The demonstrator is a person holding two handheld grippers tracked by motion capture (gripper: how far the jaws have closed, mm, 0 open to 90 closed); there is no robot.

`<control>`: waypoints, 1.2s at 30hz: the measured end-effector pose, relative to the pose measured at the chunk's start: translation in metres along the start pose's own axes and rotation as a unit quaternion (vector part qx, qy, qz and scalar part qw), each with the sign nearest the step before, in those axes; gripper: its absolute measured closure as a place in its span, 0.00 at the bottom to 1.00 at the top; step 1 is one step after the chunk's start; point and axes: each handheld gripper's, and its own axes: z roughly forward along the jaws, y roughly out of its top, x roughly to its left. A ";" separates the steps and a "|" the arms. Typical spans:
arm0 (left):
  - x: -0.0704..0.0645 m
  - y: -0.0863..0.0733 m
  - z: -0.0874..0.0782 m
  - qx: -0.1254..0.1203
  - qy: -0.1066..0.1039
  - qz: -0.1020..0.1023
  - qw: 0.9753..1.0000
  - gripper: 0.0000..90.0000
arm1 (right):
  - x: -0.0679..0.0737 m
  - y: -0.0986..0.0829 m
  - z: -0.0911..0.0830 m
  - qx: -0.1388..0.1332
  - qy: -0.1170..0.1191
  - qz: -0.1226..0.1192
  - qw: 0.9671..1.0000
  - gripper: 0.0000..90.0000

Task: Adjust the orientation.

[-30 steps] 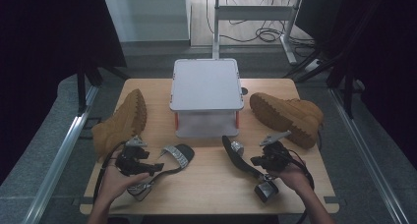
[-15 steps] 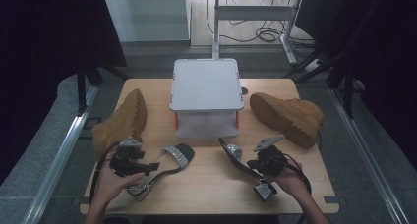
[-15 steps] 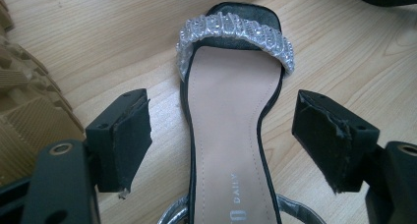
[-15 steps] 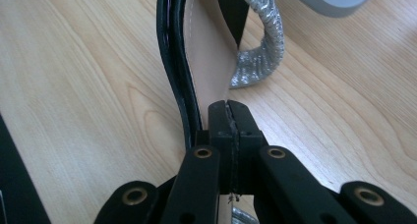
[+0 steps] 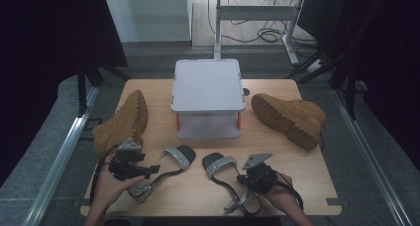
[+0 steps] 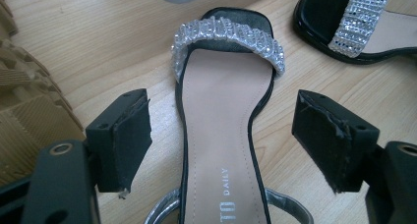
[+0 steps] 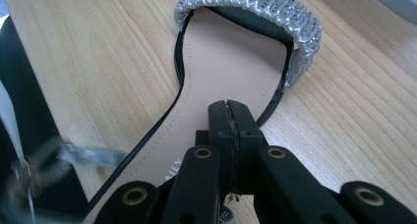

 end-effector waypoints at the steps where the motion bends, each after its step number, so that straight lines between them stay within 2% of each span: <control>1: 0.000 0.000 -0.001 -0.001 0.001 0.000 1.000 0.25 | -0.001 0.001 -0.001 -0.002 -0.001 0.002 1.000 0.99; 3: 0.000 0.000 -0.001 -0.001 0.002 0.001 1.000 0.25 | -0.002 0.002 -0.002 -0.004 0.000 0.005 1.000 0.99; 5: 0.001 -0.001 0.001 0.002 0.003 -0.001 1.000 0.25 | -0.002 0.007 -0.010 -0.018 0.005 0.019 1.000 0.96; 7: 0.002 -0.001 0.001 0.003 0.003 -0.002 1.000 0.25 | -0.001 0.010 -0.012 -0.021 0.009 0.019 1.000 0.95; 11: 0.000 -0.002 0.002 0.006 0.001 0.000 1.000 0.25 | 0.011 0.018 -0.010 -0.008 0.015 0.003 1.000 0.91; 13: 0.000 -0.002 0.002 0.007 -0.001 0.001 1.000 0.25 | 0.021 0.020 -0.004 0.011 0.017 -0.007 1.000 0.78; 14: 0.000 -0.003 0.002 0.007 -0.001 0.000 1.000 0.25 | 0.026 0.020 -0.002 0.021 0.004 -0.010 1.000 0.70; 15: 0.000 -0.003 0.002 0.007 -0.001 0.000 1.000 0.25 | 0.033 0.019 0.002 0.042 -0.032 -0.012 0.999 0.53; 16: 0.000 -0.003 0.002 0.006 -0.001 0.000 1.000 0.25 | 0.033 0.019 0.002 0.042 -0.032 -0.012 0.999 0.53; 17: 0.000 -0.003 0.002 0.006 -0.001 -0.001 1.000 0.25 | 0.038 0.017 0.005 0.057 -0.055 -0.007 0.997 0.39; 18: 0.000 -0.003 0.002 0.006 -0.001 -0.001 1.000 0.25 | 0.038 0.017 0.005 0.057 -0.055 -0.007 0.997 0.39; 19: 0.001 -0.003 0.001 0.005 0.000 -0.001 1.000 0.25 | 0.039 0.014 0.009 0.067 -0.072 -0.011 0.995 0.32; 21: 0.000 -0.003 0.001 0.005 -0.002 -0.003 1.000 0.25 | 0.038 0.013 0.010 0.068 -0.079 -0.008 0.995 0.30; 22: 0.000 -0.003 0.000 0.004 -0.004 -0.002 1.000 0.25 | 0.035 0.012 0.011 0.069 -0.084 0.003 0.994 0.28; 23: 0.000 -0.003 0.000 0.003 -0.005 -0.002 1.000 0.25 | 0.031 0.012 0.013 0.071 -0.074 0.017 0.995 0.27; 28: 0.001 -0.004 0.000 0.003 -0.004 -0.005 1.000 0.25 | 0.027 0.012 0.022 0.083 -0.065 0.029 0.994 0.26; 29: 0.001 -0.004 0.000 0.005 -0.005 -0.004 1.000 0.26 | 0.025 0.011 0.026 0.087 -0.056 0.036 0.994 0.28; 33: 0.000 -0.005 0.001 0.007 -0.008 -0.001 1.000 0.26 | 0.023 0.011 0.027 0.083 -0.053 0.039 0.994 0.29; 34: 0.000 -0.005 0.001 0.007 -0.008 -0.001 1.000 0.26 | 0.022 0.011 0.026 0.083 -0.055 0.041 0.994 0.31; 35: 0.000 -0.006 0.002 0.008 -0.008 -0.003 1.000 0.26 | 0.019 0.010 0.023 0.078 -0.059 0.043 0.994 0.38; 36: 0.000 -0.006 0.002 0.008 -0.008 -0.003 1.000 0.26 | 0.019 0.010 0.023 0.078 -0.059 0.043 0.994 0.38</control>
